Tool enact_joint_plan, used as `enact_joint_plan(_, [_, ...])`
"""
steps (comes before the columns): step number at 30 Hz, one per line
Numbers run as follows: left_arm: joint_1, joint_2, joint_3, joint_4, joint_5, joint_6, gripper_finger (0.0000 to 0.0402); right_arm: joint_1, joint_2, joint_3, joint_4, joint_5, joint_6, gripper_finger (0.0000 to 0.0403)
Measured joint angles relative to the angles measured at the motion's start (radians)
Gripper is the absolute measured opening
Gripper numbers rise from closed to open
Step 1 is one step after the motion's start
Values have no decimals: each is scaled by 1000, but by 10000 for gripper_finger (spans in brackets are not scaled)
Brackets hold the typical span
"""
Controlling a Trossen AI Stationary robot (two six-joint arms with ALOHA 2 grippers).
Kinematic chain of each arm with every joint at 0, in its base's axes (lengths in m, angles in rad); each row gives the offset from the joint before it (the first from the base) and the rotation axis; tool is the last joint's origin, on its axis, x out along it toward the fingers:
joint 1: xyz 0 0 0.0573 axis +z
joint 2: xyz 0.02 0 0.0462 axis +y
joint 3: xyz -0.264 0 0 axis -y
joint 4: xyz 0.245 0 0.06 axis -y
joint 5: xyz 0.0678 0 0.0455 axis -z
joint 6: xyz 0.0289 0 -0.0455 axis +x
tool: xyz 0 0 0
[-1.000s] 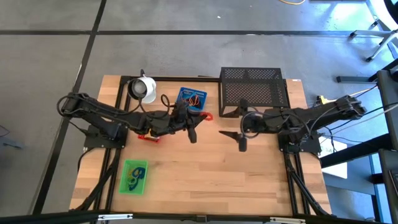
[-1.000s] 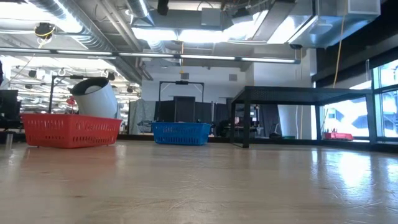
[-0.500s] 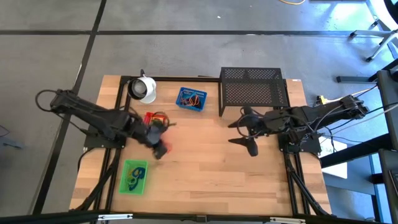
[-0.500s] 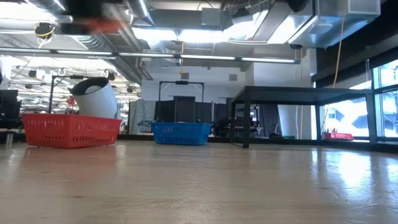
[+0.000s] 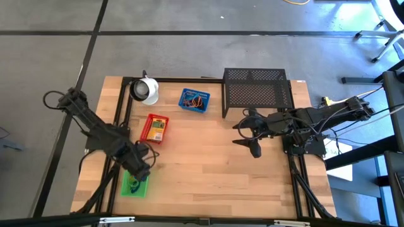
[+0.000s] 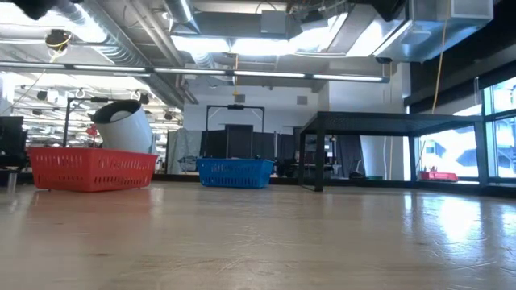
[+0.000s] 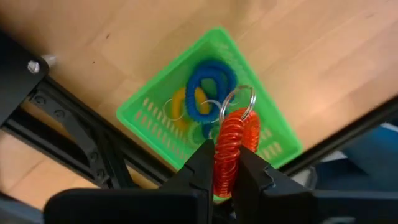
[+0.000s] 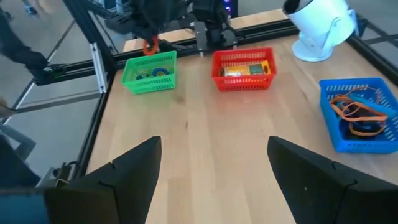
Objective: Pick & Place Office Desk Supplies
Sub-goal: Put the orange spring keychain into the green bin, then put the red bin with yellow crayon boxes on the shelf
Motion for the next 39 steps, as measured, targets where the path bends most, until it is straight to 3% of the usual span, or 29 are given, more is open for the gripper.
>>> enact_joint_plan(7, [-79, 136, 0, 12, 0, 11, 28, 0, 0, 0, 0, 33, -35, 296])
enact_joint_plan(16, [-82, 287, 0, 21, 0, 24, 48, 0, 1, 0, 0, 35, -79, 296])
enact_joint_plan(27, [-26, 262, 20, 7, 76, 31, 135, 0, 1, 0, 0, 35, -79, 296])
enact_joint_plan(32, [22, 212, 63, 6, 67, 139, 164, 0, 1, 0, 0, 35, -80, 296])
enact_joint_plan(35, [52, 188, 86, 7, -15, 274, 168, 0, 1, 0, 1, 35, -80, 296])
enact_joint_plan(39, [70, 177, 89, 9, -250, 525, 168, 0, 1, 0, 1, 35, -80, 296])
